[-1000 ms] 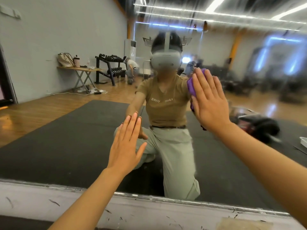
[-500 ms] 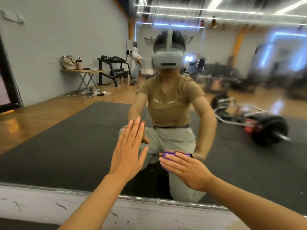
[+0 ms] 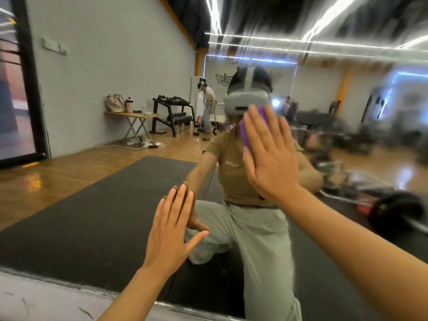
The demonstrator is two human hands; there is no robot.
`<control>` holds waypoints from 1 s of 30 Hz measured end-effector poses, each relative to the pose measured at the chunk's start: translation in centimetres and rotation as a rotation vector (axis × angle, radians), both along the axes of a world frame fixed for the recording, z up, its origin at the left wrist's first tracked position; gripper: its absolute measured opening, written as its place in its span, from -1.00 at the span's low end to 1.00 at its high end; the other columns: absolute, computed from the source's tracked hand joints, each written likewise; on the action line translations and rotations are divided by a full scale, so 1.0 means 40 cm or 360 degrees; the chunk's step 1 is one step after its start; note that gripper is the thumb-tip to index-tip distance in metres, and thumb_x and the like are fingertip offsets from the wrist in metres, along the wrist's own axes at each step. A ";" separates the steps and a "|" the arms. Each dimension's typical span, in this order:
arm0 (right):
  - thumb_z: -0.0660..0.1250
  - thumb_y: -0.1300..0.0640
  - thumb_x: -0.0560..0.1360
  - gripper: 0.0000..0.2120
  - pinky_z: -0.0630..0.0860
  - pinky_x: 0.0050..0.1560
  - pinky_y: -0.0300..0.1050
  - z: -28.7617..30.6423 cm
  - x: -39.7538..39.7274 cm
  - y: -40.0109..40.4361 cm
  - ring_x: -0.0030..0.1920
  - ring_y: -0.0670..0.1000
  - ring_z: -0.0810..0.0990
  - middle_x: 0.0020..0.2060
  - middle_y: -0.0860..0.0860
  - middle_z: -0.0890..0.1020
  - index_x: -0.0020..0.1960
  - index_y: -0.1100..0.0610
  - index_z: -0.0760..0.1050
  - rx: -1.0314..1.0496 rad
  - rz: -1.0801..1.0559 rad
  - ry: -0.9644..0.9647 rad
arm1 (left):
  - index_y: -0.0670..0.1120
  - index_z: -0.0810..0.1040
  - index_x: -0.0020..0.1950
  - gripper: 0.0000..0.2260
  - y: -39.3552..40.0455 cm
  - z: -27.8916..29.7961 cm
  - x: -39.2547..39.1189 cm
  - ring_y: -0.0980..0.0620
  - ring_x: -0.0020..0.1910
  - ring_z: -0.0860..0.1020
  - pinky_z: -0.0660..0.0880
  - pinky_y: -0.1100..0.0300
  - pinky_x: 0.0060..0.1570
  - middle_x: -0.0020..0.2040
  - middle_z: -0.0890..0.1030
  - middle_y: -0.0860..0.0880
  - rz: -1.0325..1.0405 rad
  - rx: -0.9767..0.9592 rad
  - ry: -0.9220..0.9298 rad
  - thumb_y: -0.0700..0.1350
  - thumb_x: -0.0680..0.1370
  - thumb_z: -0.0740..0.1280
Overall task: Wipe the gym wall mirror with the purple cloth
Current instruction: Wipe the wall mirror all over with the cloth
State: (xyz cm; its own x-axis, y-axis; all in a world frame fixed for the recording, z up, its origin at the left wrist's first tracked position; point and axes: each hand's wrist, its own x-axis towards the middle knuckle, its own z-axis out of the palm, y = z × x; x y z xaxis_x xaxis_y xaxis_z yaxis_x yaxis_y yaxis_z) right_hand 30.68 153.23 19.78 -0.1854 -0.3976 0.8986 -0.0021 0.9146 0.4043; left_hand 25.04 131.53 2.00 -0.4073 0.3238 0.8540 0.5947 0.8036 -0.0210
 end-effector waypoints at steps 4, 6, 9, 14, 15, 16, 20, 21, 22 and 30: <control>0.17 0.05 0.61 -0.42 -0.11 0.61 0.12 -0.244 -0.001 -0.005 0.61 0.16 0.10 0.60 0.10 0.19 0.60 0.17 0.22 0.0713 -0.0114 -0.0412 | -0.15 0.06 0.64 -0.30 -0.028 -0.002 -0.019 -0.10 0.62 0.08 0.00 0.00 0.59 0.65 0.07 -0.13 -0.0025 -0.0038 0.0101 0.22 0.63 0.13; 0.17 0.04 0.56 -0.36 -0.22 0.61 0.12 -0.360 0.008 0.015 0.61 0.15 0.07 0.61 0.08 0.13 0.61 0.16 0.19 0.0979 -0.0216 -0.0597 | -0.16 0.10 0.63 -0.39 -0.043 -0.001 -0.020 -0.09 0.62 0.08 0.02 -0.01 0.59 0.65 0.07 -0.13 -0.0017 -0.0010 0.0122 0.11 0.67 0.11; 0.25 -0.01 0.55 -0.28 -0.25 0.60 0.10 -0.409 0.026 0.037 0.62 0.14 0.02 0.62 0.06 0.09 0.63 0.15 0.11 0.1219 -0.0330 -0.0708 | -0.14 0.13 0.63 -0.41 -0.059 0.006 -0.019 -0.11 0.63 0.04 0.00 -0.03 0.59 0.65 0.07 -0.15 0.0003 0.0043 0.0081 0.08 0.66 0.11; 0.16 0.00 0.58 -0.40 -0.13 0.61 0.06 -0.234 0.016 0.025 0.58 0.08 0.15 0.58 0.03 0.22 0.59 0.12 0.24 0.1117 -0.0202 -0.0581 | -0.14 0.15 0.63 -0.41 -0.065 0.011 -0.015 -0.10 0.63 0.04 0.02 -0.02 0.58 0.65 0.07 -0.14 -0.0006 0.0043 0.0042 0.09 0.66 0.13; 0.14 0.01 0.59 -0.43 -0.06 0.60 0.06 -0.169 0.006 0.016 0.58 0.09 0.16 0.57 0.04 0.23 0.58 0.12 0.25 0.0988 -0.0173 -0.0490 | -0.15 0.15 0.63 -0.41 -0.066 0.013 -0.014 -0.10 0.63 0.04 0.02 -0.01 0.58 0.65 0.07 -0.13 -0.0002 0.0049 0.0037 0.09 0.65 0.13; 0.13 0.01 0.61 -0.44 0.01 0.58 0.08 -0.101 -0.004 0.007 0.58 0.10 0.17 0.58 0.06 0.23 0.59 0.12 0.25 0.0854 -0.0167 -0.0390 | -0.15 0.14 0.63 -0.40 -0.066 0.014 -0.014 -0.09 0.63 0.04 0.01 0.00 0.59 0.66 0.07 -0.13 0.0004 0.0062 0.0028 0.09 0.65 0.14; 0.09 0.00 0.70 -0.45 0.03 0.58 0.09 0.098 -0.034 -0.045 0.60 0.13 0.13 0.60 0.08 0.14 0.63 0.17 0.13 0.0371 -0.0243 -0.0092 | -0.14 0.07 0.65 -0.33 -0.072 0.006 -0.009 -0.06 0.64 0.01 -0.05 0.05 0.59 0.66 0.01 -0.11 0.0009 0.0228 -0.0125 0.16 0.64 0.14; 0.09 0.00 0.70 -0.45 0.01 0.59 0.09 0.108 -0.040 -0.058 0.60 0.14 0.12 0.61 0.09 0.14 0.63 0.17 0.12 0.0272 -0.0227 -0.0064 | -0.15 0.06 0.65 -0.31 -0.073 0.004 -0.010 -0.05 0.64 0.00 -0.05 0.05 0.59 0.67 0.00 -0.11 0.0001 0.0260 -0.0157 0.18 0.63 0.15; 0.09 0.01 0.70 -0.45 0.00 0.59 0.10 0.101 -0.044 -0.071 0.60 0.16 0.12 0.61 0.11 0.16 0.63 0.18 0.12 0.0188 -0.0204 -0.0053 | -0.15 0.05 0.65 -0.30 -0.074 0.002 -0.011 -0.05 0.64 -0.01 -0.05 0.05 0.59 0.67 -0.01 -0.10 -0.0008 0.0268 -0.0174 0.19 0.63 0.14; 0.31 0.00 0.57 -0.36 -0.07 0.60 0.12 -0.277 -0.028 -0.076 0.60 0.17 0.12 0.58 0.10 0.21 0.59 0.16 0.25 0.0642 -0.0082 -0.0448 | -0.08 -0.05 0.67 -0.35 -0.076 0.002 -0.016 -0.02 0.64 -0.06 -0.10 0.07 0.59 0.67 -0.09 -0.03 -0.0093 0.0302 -0.0208 0.11 0.66 0.10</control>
State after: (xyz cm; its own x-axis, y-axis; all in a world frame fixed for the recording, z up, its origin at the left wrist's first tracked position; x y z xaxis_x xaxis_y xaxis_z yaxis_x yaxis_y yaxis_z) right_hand 29.57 150.19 8.71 -0.4275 -0.6872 0.5873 -0.1208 0.6873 0.7163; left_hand 24.41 128.48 2.08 -0.5035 0.1888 0.8431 0.6281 0.7501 0.2071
